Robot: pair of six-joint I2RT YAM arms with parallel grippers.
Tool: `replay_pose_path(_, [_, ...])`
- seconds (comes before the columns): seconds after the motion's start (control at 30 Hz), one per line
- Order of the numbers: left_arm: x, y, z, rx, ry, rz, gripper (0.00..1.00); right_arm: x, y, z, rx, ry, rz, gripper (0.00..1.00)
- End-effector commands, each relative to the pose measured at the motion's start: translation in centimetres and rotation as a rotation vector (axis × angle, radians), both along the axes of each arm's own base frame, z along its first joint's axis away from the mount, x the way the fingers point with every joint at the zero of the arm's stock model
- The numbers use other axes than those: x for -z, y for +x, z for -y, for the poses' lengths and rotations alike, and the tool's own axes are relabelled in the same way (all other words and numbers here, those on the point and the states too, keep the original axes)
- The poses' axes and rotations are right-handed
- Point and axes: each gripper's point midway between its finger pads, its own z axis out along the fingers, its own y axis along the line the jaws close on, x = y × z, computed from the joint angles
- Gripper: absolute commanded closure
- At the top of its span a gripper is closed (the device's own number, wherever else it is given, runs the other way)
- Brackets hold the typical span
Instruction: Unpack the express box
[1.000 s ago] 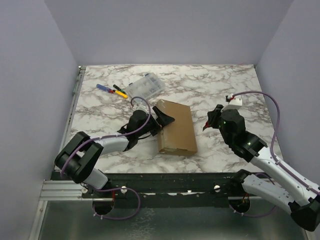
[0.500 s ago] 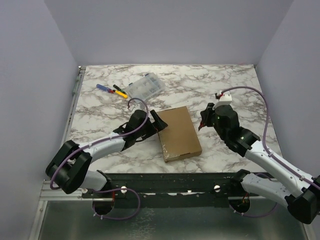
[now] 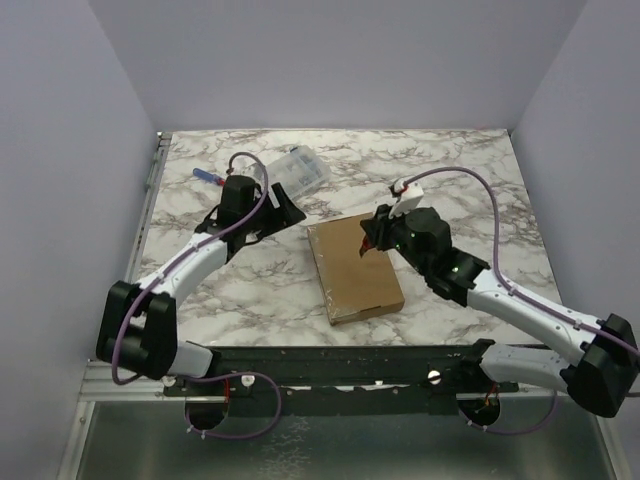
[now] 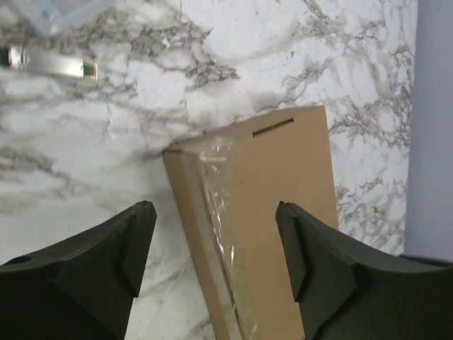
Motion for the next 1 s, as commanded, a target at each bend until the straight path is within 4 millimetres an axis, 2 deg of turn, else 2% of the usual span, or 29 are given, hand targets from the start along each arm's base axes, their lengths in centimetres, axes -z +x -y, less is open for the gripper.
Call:
replay_pose_path(0.0, [0.5,2.9,2.0,0.158,0.018,0.007,0.28,-4.2,0.7,-4.1,-0.044,0.111,0.147,0.99])
replay_pose_path(0.07, [0.8,4.2,2.9,0.195,0.009,0.01,0.32,-4.4,0.9,-5.4,-0.033,0.148,0.17,0.99])
replay_pose_path(0.23, [3.5,6.0,4.1,0.223,-0.007,-0.052,0.45,-4.5,2.4,-7.6,0.044,0.212,0.259,0.99])
replay_pose_path(0.43, [4.8,5.7,3.1,0.226,0.062,-0.033,0.47,-4.5,4.3,-9.1,0.095,0.247,0.329,0.99])
replay_pose_path(0.57, [6.1,5.3,3.3,0.247,0.063,-0.057,0.51,-4.3,4.7,-9.9,0.087,0.256,0.366,0.99])
replay_pose_path(0.83, [6.5,5.6,3.3,0.247,0.071,-0.051,0.58,-3.4,5.3,-11.6,0.095,0.245,0.392,0.99])
replay_pose_path(0.97, [7.1,5.6,3.6,0.262,0.061,-0.067,0.59,-2.9,5.4,-11.8,0.121,0.231,0.41,0.99])
